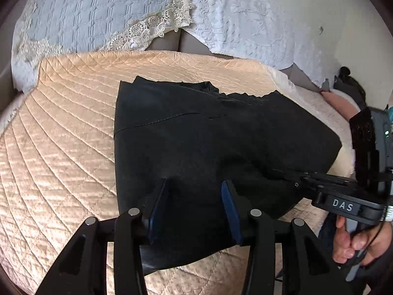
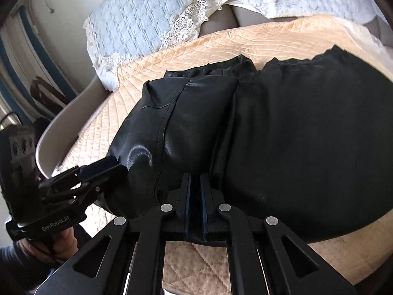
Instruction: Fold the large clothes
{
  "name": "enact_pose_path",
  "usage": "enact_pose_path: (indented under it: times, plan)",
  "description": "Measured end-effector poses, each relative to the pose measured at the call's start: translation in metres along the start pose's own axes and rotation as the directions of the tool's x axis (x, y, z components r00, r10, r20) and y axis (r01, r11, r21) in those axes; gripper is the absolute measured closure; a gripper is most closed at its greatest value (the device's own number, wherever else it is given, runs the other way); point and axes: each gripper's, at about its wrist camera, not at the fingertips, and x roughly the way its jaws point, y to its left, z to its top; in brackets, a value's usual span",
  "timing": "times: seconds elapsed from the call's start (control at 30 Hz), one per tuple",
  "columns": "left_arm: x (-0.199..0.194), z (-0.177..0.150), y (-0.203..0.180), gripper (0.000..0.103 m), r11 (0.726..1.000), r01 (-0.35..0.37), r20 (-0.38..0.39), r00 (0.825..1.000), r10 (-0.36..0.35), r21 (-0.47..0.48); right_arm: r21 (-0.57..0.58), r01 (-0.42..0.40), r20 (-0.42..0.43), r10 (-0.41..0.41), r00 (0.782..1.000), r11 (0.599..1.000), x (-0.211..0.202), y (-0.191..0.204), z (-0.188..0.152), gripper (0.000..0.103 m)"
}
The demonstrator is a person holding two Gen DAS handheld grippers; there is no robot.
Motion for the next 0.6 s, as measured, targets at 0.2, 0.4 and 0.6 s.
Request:
enact_pose_path:
  times: [0.2, 0.4, 0.6]
  plan:
    - [-0.018, 0.004, 0.004, 0.057, 0.999, 0.007, -0.005, 1.000, -0.007, -0.041, 0.002, 0.022, 0.009, -0.022, 1.000, 1.000, -0.020, 0.003, -0.005, 0.094]
    - [-0.014, -0.009, 0.002, 0.056, 0.999, -0.022, -0.020, 1.000, 0.021, -0.037, 0.032, 0.031, -0.027, -0.031, 0.999, 0.999, -0.013, -0.013, -0.014, 0.093]
    - [-0.023, 0.010, -0.003, 0.056, 0.998, 0.012, -0.015, 1.000, -0.013, -0.058, 0.046, 0.045, 0.029, -0.047, 0.998, 0.998, -0.041, -0.024, -0.001, 0.089]
